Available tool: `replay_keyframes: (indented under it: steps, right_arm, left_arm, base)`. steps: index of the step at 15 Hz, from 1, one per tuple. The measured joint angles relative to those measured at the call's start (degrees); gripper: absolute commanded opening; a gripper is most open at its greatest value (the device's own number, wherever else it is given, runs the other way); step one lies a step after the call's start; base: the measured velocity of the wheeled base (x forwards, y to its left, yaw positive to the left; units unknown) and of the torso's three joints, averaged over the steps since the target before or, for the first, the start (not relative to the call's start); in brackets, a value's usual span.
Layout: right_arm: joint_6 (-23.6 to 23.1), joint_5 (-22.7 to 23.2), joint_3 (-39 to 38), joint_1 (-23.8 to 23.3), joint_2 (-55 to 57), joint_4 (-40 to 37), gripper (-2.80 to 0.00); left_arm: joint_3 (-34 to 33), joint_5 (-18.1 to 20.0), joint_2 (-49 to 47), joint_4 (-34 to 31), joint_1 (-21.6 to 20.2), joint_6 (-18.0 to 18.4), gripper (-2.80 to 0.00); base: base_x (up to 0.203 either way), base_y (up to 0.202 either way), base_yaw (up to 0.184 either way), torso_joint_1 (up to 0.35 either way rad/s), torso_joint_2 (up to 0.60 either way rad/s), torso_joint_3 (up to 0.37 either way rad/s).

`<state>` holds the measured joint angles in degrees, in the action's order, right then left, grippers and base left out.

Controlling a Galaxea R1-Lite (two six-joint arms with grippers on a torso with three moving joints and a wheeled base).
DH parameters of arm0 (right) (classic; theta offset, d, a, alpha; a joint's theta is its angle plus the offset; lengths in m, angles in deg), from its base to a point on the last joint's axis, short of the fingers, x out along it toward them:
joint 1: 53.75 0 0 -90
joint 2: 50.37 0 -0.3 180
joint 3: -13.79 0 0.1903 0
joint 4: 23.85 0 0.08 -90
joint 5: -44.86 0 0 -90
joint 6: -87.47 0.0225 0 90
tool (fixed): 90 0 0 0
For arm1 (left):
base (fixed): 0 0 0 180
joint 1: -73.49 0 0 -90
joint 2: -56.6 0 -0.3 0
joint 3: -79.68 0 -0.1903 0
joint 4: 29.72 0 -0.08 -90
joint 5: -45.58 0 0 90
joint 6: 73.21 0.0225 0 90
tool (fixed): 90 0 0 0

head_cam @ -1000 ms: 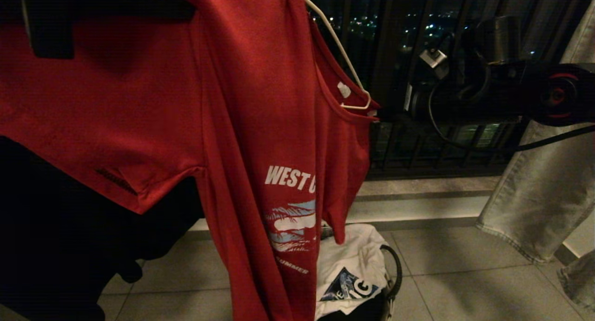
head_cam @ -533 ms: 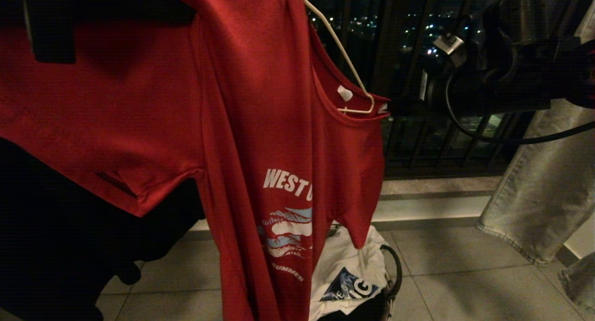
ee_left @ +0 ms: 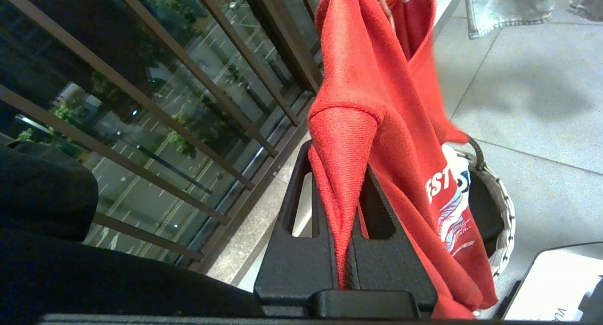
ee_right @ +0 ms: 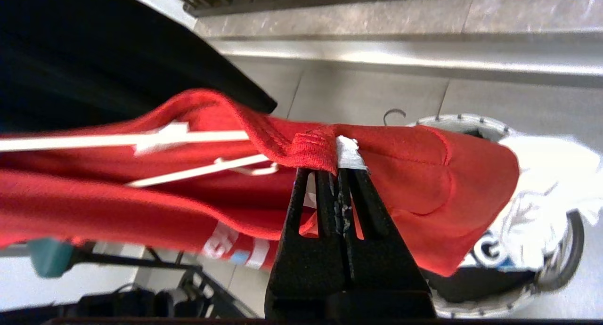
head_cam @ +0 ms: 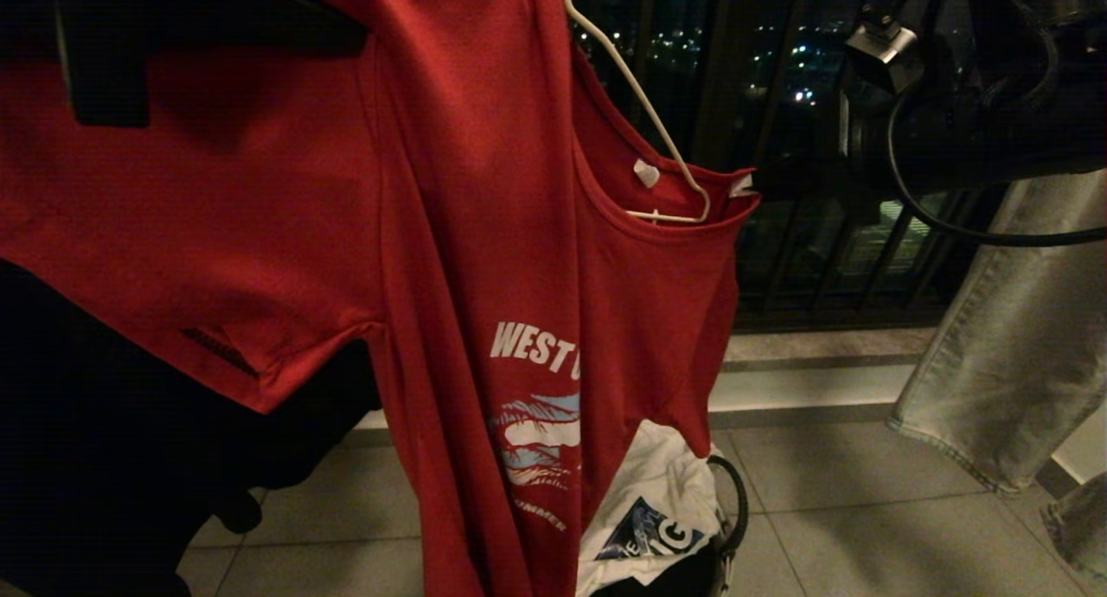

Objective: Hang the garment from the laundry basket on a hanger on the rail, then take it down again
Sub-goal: Hang the clothes on the clothes rack

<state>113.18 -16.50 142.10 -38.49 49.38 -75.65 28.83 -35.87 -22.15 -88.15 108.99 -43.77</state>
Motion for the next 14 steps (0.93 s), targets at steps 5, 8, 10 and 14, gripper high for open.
replay_keyframes:
  steps: [5, 8, 10, 14]
  right_arm:
    - [0.3, 0.5, 1.9, 0.0, -0.5, -1.6, -2.8]
    - [0.4, 0.1, 1.9, -0.1, -0.3, -0.6, -2.8]
    - [0.5, -0.2, 1.9, -0.3, -0.3, -0.3, -2.8]
    - [0.4, -2.5, 1.9, -1.2, -0.3, 1.0, -2.8]
  left_arm:
    - [-1.2, 0.3, 0.1, 0.0, 0.1, 0.5, -2.8]
    - [-3.4, 0.7, 0.1, 0.3, 0.1, 0.2, -2.8]
    - [-4.9, 0.8, 0.1, 0.7, 0.1, -0.2, -2.8]
    - [-10.9, 3.3, 0.0, 8.7, 0.1, -4.1, -2.8]
  base:
    - [0.0, 0.0, 0.0, 0.0, 0.0, 0.0]
    - [0.0, 0.0, 0.0, 0.0, 0.0, 0.0]
    - [0.0, 0.0, 0.0, 0.0, 0.0, 0.0]
    - [0.0, 0.0, 0.0, 0.0, 0.0, 0.0]
